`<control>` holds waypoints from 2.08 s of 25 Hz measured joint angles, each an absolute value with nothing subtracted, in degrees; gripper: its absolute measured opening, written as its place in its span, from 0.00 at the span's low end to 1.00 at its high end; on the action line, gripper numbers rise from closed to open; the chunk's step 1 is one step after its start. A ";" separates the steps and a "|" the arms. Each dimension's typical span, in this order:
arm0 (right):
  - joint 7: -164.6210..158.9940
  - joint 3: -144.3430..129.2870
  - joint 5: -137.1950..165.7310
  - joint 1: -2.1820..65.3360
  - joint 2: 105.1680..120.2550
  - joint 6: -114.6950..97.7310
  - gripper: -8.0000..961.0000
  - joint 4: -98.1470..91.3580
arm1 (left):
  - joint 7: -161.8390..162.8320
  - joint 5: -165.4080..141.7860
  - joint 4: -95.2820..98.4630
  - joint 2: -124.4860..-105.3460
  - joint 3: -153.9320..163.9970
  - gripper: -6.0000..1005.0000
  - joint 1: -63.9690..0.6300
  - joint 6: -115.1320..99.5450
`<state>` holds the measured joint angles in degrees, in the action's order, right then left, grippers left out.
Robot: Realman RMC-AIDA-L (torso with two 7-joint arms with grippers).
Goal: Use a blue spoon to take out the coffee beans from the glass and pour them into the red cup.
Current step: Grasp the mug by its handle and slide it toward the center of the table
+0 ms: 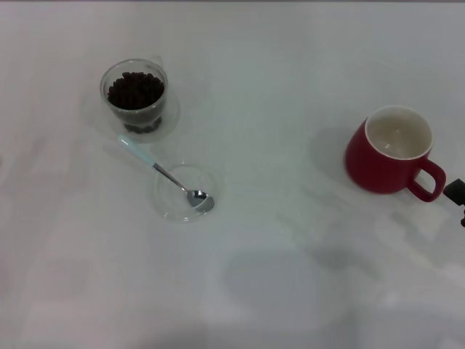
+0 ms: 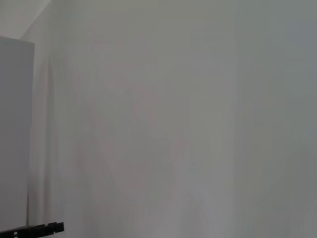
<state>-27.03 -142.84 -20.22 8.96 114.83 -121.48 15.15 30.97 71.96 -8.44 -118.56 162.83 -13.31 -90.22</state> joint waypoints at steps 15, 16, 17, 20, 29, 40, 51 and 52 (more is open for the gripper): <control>-26.89 -142.80 -17.92 8.93 114.89 -113.82 0.62 13.08 | 30.94 71.80 -8.53 -118.56 162.77 0.59 -13.23 -90.28; -26.70 -142.81 -17.88 8.97 114.92 -112.33 0.62 12.69 | 30.92 71.80 -8.53 -118.56 162.77 0.59 -13.19 -90.28; -26.52 -142.81 -17.86 9.00 114.94 -110.86 0.62 12.36 | 30.92 71.80 -8.53 -118.56 162.77 0.59 -13.19 -90.28; -26.06 -142.65 -17.84 9.15 114.95 -106.96 0.62 11.79 | 30.93 71.57 -8.53 -118.56 162.77 0.59 -13.10 -90.28; -23.47 -139.68 -18.54 9.69 114.96 -97.08 0.62 9.11 | 30.93 70.40 -8.53 -118.63 162.77 0.59 -13.19 -90.17; -22.86 -138.52 -19.53 10.45 114.95 -90.89 0.62 7.59 | 30.93 70.31 -8.52 -118.58 162.77 0.59 -13.29 -90.07; -21.37 -138.51 -20.60 10.34 114.95 -89.70 0.60 7.38 | 30.78 70.31 -8.66 -118.48 162.78 0.59 -13.48 -89.85; -21.26 -138.51 -20.60 10.31 114.95 -89.68 0.60 7.41 | 30.81 70.31 -8.81 -118.48 162.78 0.59 -13.51 -89.85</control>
<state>-21.26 -138.51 -20.60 10.31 114.95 -89.68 7.41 30.81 70.31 -8.81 -118.48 162.78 -13.51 -89.85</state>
